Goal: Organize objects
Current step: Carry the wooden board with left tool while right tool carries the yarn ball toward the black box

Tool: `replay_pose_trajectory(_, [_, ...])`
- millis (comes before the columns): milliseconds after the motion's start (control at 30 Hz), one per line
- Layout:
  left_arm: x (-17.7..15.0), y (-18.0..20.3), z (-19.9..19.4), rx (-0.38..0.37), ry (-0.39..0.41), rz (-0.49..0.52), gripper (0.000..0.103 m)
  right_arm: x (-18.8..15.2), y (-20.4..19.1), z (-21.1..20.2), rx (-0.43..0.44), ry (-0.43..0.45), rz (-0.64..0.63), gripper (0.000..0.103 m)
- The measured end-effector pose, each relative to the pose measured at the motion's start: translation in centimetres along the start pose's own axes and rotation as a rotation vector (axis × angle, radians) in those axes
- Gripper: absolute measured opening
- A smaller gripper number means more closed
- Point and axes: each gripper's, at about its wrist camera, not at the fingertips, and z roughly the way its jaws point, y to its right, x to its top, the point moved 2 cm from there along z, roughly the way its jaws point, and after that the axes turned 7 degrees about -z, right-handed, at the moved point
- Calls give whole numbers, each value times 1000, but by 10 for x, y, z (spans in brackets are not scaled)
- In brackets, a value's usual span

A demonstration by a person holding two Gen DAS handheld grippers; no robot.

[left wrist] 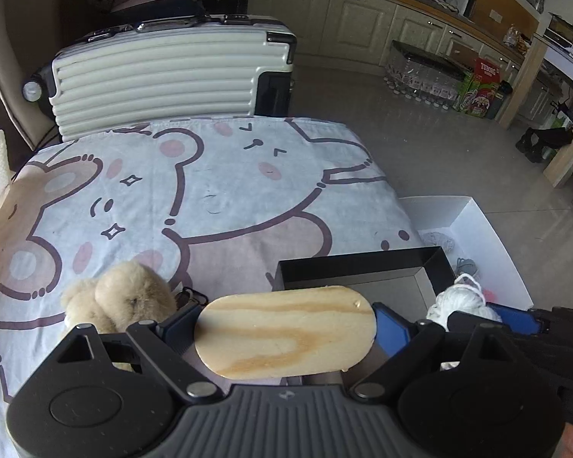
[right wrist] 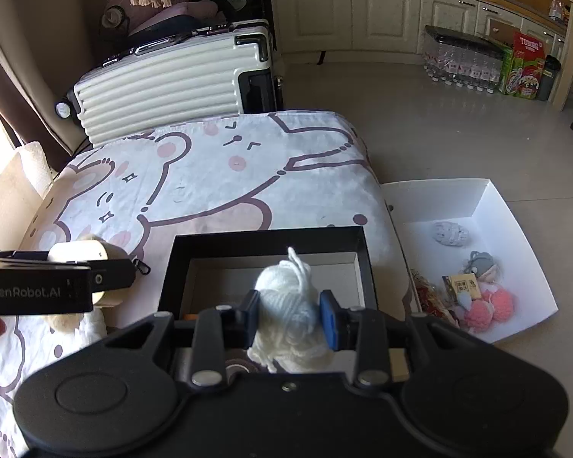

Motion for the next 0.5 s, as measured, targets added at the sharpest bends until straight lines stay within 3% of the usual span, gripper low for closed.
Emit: replay_pose_trajectory(500, [10,28,54,-74,-66,-11,93,-1,12,41,35,-67,16,34])
